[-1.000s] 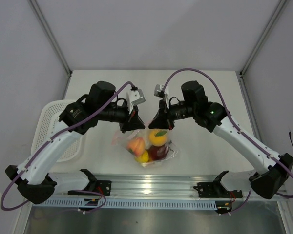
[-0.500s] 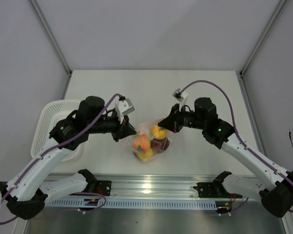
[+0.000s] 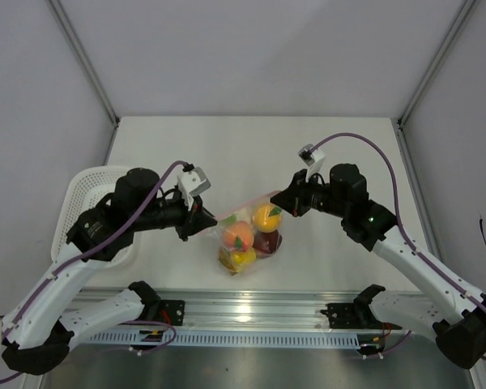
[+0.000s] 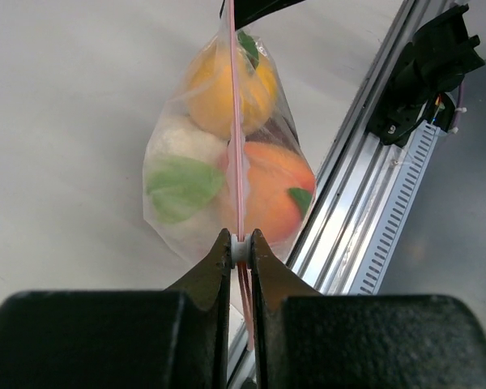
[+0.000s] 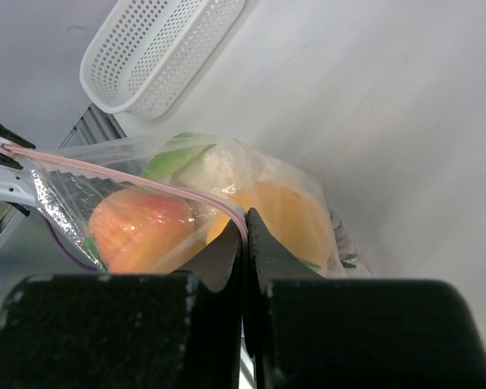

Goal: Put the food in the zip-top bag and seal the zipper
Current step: Zip the zipper food storage bag at the center of the board.

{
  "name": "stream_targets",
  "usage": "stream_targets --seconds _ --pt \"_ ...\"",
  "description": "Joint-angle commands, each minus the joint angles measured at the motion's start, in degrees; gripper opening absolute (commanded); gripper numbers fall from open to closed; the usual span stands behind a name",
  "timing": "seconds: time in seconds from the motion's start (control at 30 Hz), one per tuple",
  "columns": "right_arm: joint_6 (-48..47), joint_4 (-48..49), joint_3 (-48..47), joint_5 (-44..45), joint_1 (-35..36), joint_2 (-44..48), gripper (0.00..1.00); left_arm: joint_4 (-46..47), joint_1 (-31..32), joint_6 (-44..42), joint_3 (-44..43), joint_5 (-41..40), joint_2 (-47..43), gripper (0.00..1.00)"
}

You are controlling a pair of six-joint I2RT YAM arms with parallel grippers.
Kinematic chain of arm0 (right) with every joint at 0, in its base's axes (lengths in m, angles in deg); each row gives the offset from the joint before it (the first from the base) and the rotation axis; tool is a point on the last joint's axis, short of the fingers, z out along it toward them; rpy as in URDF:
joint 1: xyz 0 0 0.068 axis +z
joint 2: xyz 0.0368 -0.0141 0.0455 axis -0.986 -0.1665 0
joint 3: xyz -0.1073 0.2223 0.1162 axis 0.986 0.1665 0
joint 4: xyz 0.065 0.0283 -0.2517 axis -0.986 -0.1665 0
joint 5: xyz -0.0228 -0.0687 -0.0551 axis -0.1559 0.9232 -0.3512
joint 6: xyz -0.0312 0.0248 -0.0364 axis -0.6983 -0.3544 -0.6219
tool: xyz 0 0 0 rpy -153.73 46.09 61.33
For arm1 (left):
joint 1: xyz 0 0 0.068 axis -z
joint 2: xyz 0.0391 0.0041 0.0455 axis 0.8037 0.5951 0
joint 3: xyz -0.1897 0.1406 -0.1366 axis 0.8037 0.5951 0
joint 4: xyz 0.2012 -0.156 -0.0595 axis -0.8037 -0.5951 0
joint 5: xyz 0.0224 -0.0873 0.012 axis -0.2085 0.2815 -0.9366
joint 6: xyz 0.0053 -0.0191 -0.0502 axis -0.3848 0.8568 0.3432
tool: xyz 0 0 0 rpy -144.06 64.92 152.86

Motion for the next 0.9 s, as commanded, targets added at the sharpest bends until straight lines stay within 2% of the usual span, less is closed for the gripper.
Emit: stream_targets --seconds 0.0,0.37,0.43,0.57,0.8,0.83,0.87 --pt "0.0 0.3 -0.8 6.1 -2.0 2.1 0.00 -2.0 -0.3 1.5 -0.1 -1.0 -3.0 0.05" --pt "0.6 0.4 -0.2 6.2 -2.1 2.5 0.00 -4.6 -0.3 4.6 0.3 -4.5 -7.5 0.05" --pt "0.6 0.6 -0.2 6.0 -2.1 2.4 0.00 -4.7 -0.3 5.3 0.7 -5.3 -8.7 0.01" --pt "0.2 0.1 -1.1 3.4 -2.0 1.8 0.00 -4.0 -0.3 5.9 1.4 -4.9 -9.5 0.01" --pt "-2.7 -5.5 -6.1 6.3 6.3 3.3 0.00 3.8 -0.3 6.1 2.8 -2.6 -10.3 0.01" --pt "-2.7 -6.9 -6.8 6.1 6.8 2.9 0.00 5.8 -0.3 6.4 2.9 -2.6 -9.7 0.02" --pt "-2.3 -7.9 -8.1 6.5 7.6 2.6 0.00 6.7 -0.3 6.8 2.8 -2.7 -8.0 0.07"
